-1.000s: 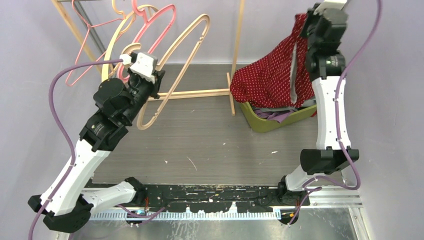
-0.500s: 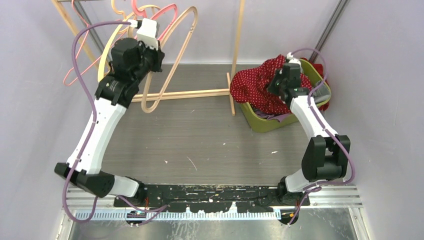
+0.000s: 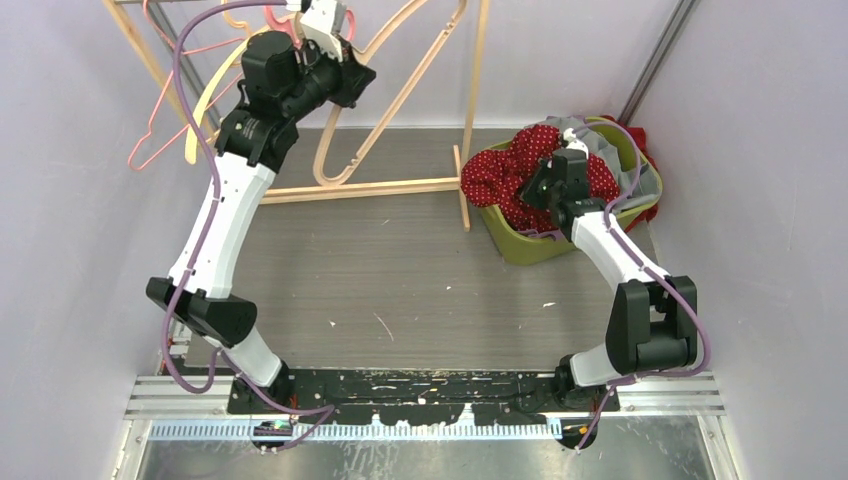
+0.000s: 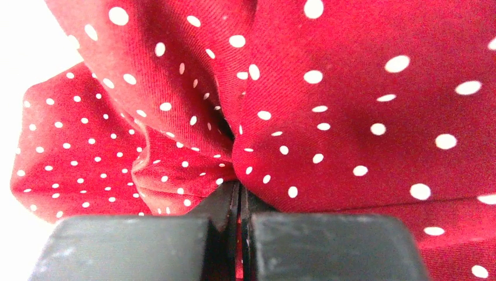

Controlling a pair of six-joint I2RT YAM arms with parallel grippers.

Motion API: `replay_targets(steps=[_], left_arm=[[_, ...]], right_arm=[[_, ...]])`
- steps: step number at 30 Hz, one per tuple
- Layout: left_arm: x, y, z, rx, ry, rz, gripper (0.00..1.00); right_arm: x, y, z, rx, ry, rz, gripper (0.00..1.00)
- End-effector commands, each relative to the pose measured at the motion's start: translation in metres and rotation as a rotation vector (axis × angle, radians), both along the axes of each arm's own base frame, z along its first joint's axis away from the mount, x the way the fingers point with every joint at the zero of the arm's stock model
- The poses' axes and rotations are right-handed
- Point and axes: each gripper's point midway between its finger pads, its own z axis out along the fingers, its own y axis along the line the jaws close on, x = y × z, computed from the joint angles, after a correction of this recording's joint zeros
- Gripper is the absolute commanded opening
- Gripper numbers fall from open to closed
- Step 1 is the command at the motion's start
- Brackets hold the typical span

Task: Remove the skirt from the hanger
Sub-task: Place the skirt in the bin, then place the hanger at the clothesline.

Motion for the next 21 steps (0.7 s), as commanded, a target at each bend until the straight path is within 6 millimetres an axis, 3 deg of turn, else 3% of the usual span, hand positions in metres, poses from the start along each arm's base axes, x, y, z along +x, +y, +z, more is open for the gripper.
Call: replay_targets(steps=[1,6,17,21], left_arm=[[0.012,-0.006,0.038,-0.087,-0.111,-0.002,0.00],[0.028,-0.009,0.036,-0.091,-0.127,0.013,0.00],[0.065,-0.006,0.069,-0.173,-0.272,0.082,0.00],[0.080,-0.007,0.072,-0.192,-0.289,0.108,0.00]], right_arm=[[0.013,0.002,0.050,0.016,-0.143,0.008,0.01],[0.017,0.003,0.061,0.032,-0.172,0.001,0.01],[0.021,0.004,0.067,0.039,-0.198,0.002,0.01],[0.022,0.005,0.068,0.042,-0.202,0.001,0.01]])
